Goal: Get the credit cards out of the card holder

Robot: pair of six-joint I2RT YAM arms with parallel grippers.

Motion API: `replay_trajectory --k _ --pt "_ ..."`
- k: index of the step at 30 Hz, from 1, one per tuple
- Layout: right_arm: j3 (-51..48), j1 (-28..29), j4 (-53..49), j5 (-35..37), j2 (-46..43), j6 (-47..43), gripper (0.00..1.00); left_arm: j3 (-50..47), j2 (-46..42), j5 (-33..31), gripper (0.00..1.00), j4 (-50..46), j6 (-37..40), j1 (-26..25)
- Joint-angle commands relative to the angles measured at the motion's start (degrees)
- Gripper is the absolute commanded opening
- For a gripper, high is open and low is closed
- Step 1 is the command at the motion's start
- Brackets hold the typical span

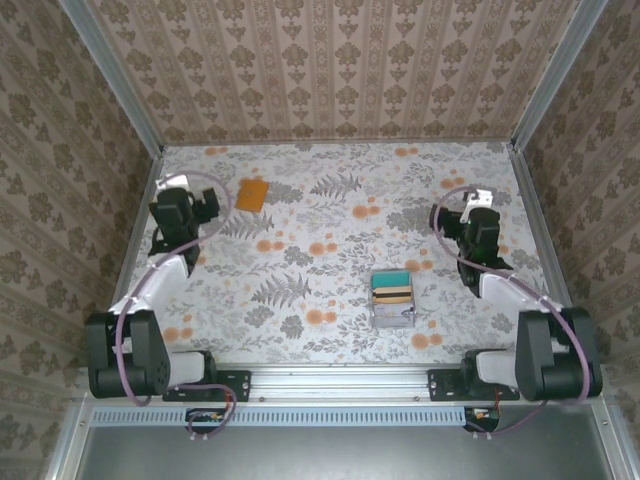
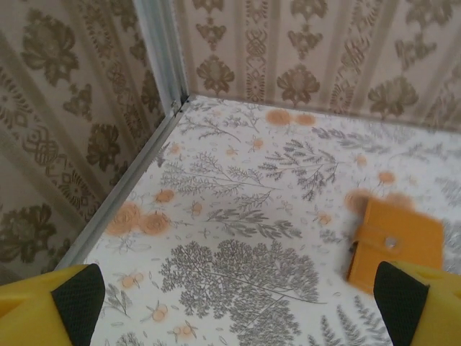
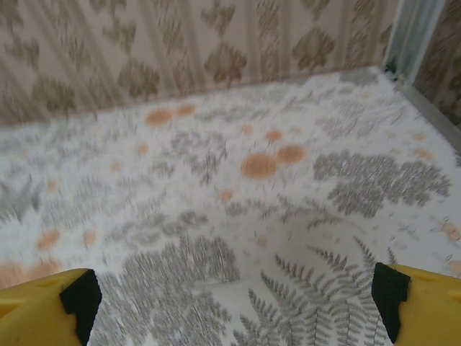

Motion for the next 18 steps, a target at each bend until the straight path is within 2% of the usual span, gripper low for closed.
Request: replay_trajectory --k 1,5,9,14,18 --pt "6.0 -0.4 -17.7 6.1 -4.4 12.9 1.00 9.0 2.3 1.6 1.00 -20.9 -11.9 1.7" --pt "11.6 -0.8 -25.5 0.9 -5.0 16.0 1.00 17.4 10.0 6.4 1.00 -25.1 -10.6 0.9" --pt "15.6 -0.5 -28.7 -3.9 -4.9 17.5 1.00 24.5 19.1 9.8 0.90 -27.5 -7.9 -1.1" --pt "19.7 1.8 -33.8 -4.6 -6.1 17.8 1.00 32.7 30.0 11.0 0.76 -30.3 -4.0 -4.5" --pt "20.9 4.6 -37.4 -2.9 -7.7 16.2 1.00 40.1 38.3 11.3 0.70 -34.1 -1.7 -6.6"
